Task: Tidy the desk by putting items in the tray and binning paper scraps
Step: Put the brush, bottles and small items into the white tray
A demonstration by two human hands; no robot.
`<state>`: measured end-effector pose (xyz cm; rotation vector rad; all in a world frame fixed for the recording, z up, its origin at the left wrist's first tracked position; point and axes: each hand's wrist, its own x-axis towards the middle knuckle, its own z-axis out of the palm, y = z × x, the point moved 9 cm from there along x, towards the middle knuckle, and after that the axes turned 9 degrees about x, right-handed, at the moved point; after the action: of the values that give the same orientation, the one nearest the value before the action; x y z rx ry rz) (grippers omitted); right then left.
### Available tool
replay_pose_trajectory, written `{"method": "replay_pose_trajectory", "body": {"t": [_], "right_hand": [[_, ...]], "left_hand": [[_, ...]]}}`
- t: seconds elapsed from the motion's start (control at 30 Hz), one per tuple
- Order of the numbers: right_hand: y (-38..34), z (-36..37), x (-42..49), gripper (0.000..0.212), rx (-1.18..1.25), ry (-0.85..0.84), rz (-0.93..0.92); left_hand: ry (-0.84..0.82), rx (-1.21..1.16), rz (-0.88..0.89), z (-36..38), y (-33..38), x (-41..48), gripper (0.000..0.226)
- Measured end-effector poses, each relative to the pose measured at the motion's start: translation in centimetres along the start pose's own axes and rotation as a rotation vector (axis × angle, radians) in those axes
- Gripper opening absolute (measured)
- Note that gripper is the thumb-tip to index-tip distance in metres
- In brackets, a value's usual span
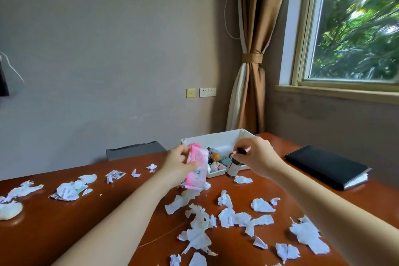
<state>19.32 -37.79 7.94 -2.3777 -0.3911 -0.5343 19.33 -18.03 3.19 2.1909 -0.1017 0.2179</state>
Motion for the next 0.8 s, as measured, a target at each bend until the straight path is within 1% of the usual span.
{"method": "replay_pose_trajectory", "body": {"t": [0.17, 0.27, 0.3, 0.43, 0.57, 0.7, 0.8], "right_hand": [[2.3, -1.9, 2.9, 0.019, -0.038, 0.016, 0.027], [3.7, -2.3, 5.2, 0.018, -0.05, 0.037, 0.033], [4.3, -2.1, 6.0, 0.018, -0.044, 0.041, 0.039], [6.0, -0.4, 9.5, 0.018, -0.047, 0.031, 0.04], [7.2, 2.1, 12.9, 0.02, -0.042, 0.01, 0.034], [8.7, 5.2, 15.2, 0.021, -0.064, -0.031, 0.051], [9.8, 7.1, 16.4, 0.024, -0.085, -0.041, 0.059]], "left_hand": [[0.09, 0.079, 0.031, 1.7, 2.5, 4.3, 0.027], [0.118, 0.109, 0.072, 2.2, 3.9, 7.4, 0.041], [0.14, 0.141, 0.1, 2.2, 4.3, 8.4, 0.043], [0.237, 0.315, 0.157, 1.9, 4.6, 12.4, 0.029], [0.352, 0.42, 0.118, 1.9, 3.1, 16.0, 0.022], [0.347, 0.516, 0.06, 3.3, 0.6, 18.7, 0.02], [0.303, 0.588, 0.008, 4.4, -1.4, 20.6, 0.022]]}}
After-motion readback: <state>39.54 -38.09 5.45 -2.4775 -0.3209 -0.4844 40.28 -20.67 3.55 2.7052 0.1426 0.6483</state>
